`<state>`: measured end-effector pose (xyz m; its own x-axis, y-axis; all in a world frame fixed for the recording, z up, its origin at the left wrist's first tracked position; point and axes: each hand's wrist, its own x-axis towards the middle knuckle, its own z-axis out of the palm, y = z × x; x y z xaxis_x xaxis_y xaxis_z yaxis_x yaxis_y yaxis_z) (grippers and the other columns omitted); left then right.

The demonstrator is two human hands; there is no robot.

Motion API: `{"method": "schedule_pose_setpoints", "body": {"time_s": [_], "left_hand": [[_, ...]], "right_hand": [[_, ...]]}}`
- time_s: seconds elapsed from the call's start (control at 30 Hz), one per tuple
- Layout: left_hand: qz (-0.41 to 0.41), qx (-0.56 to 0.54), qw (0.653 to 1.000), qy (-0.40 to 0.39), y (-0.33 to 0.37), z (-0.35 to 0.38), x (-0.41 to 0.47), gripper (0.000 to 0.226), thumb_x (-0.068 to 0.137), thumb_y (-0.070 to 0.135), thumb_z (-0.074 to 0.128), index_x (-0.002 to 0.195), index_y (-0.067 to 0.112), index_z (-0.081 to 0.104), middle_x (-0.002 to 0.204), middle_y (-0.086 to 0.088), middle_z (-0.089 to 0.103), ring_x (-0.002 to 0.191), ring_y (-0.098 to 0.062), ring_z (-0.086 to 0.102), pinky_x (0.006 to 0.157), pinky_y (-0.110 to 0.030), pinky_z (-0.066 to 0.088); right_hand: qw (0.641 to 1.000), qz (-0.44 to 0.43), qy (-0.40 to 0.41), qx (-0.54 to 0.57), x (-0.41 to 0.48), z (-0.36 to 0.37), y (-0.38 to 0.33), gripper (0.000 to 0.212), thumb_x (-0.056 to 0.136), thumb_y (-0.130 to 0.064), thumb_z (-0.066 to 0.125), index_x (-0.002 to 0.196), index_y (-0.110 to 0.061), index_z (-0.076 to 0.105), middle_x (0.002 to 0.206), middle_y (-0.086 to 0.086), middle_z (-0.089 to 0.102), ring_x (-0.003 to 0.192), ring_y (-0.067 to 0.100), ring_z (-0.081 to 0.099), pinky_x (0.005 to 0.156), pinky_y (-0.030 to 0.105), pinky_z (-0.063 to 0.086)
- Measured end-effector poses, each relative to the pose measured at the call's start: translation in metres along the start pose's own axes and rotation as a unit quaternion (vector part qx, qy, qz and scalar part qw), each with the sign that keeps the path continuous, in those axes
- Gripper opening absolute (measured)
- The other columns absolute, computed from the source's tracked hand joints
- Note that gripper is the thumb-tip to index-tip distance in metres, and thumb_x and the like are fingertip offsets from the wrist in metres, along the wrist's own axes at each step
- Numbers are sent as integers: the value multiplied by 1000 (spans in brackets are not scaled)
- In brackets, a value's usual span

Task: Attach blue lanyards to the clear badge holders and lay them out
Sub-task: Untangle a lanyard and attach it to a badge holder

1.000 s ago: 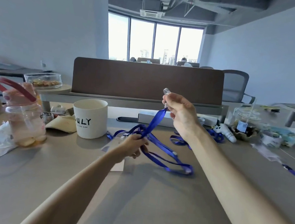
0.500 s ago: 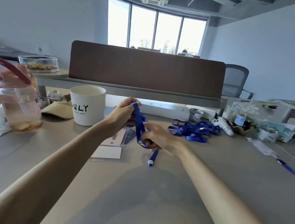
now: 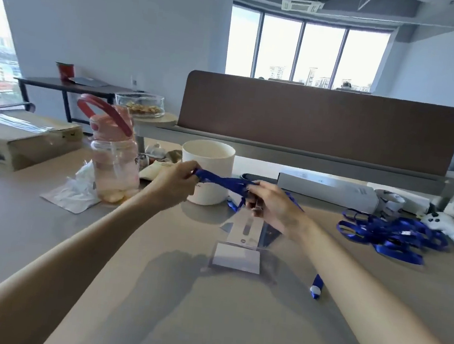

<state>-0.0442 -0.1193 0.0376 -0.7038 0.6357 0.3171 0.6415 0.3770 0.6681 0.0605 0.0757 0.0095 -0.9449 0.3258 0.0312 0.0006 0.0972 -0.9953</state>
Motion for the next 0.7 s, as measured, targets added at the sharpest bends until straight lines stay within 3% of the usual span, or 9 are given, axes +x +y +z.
{"method": "schedule_pose_setpoints", "body": {"time_s": [0.07, 0.13, 0.27, 0.37, 0.47, 0.53, 0.6, 0.7], "left_hand": [[-22, -73, 997, -21, -12, -17, 4, 10, 97, 14, 50, 92, 15, 59, 64, -6, 57, 52, -14, 51, 48, -22, 45], [-56, -167, 984, -3, -19, -35, 15, 4, 94, 15, 57, 93, 15, 60, 65, -5, 57, 55, -14, 54, 55, -27, 50], [-33, -243, 968, 43, -27, -59, 51, 16, 90, 22, 62, 101, 10, 61, 81, -5, 62, 67, -13, 58, 57, -24, 51], [7, -145, 985, 92, -28, -58, 85, 25, 95, 30, 54, 104, 7, 55, 84, -5, 59, 64, -12, 54, 49, -21, 46], [45, 27, 989, 137, -31, -47, 119, 23, 99, 32, 42, 98, 11, 50, 79, -3, 56, 61, -15, 48, 54, -29, 41], [33, 131, 987, 87, -35, -40, 136, 22, 98, 34, 40, 100, 14, 49, 86, -6, 60, 67, -21, 56, 59, -37, 50], [14, 228, 973, 29, -36, -34, 143, 18, 95, 31, 44, 105, 17, 50, 96, -7, 60, 79, -25, 58, 69, -42, 53], [19, 225, 974, 8, -29, -27, 144, 29, 94, 27, 48, 122, 19, 50, 104, -1, 54, 91, -24, 57, 76, -40, 53]], "right_hand": [[999, -25, 24, 15, 25, 7, -12, 18, 99, -15, 48, 82, -12, 54, 65, 2, 52, 66, 15, 48, 56, 27, 35], [997, -49, 51, -20, 49, 16, -29, 17, 99, -16, 49, 83, -14, 56, 69, 1, 54, 66, 14, 50, 59, 26, 37], [963, -116, 74, -230, 96, 30, -62, 13, 98, -22, 52, 93, -13, 59, 78, 0, 58, 72, 15, 55, 64, 27, 43], [926, -157, 111, -325, 124, 39, -76, 17, 97, -22, 52, 98, -9, 63, 89, 5, 63, 82, 21, 57, 63, 26, 43], [907, -152, 96, -381, 141, 44, -84, 18, 95, -18, 55, 105, -9, 67, 89, 2, 60, 78, 15, 54, 56, 17, 38], [884, -111, 22, -454, 148, 44, -87, 24, 88, -18, 65, 111, -14, 69, 98, 0, 63, 87, 15, 58, 69, 21, 46], [861, -91, -7, -501, 151, 41, -89, 35, 83, -19, 71, 118, -18, 68, 110, 2, 66, 103, 20, 60, 86, 33, 51], [877, -120, 18, -465, 148, 33, -93, 46, 83, -18, 70, 129, -21, 62, 118, 5, 66, 111, 22, 58, 94, 36, 48]]}}
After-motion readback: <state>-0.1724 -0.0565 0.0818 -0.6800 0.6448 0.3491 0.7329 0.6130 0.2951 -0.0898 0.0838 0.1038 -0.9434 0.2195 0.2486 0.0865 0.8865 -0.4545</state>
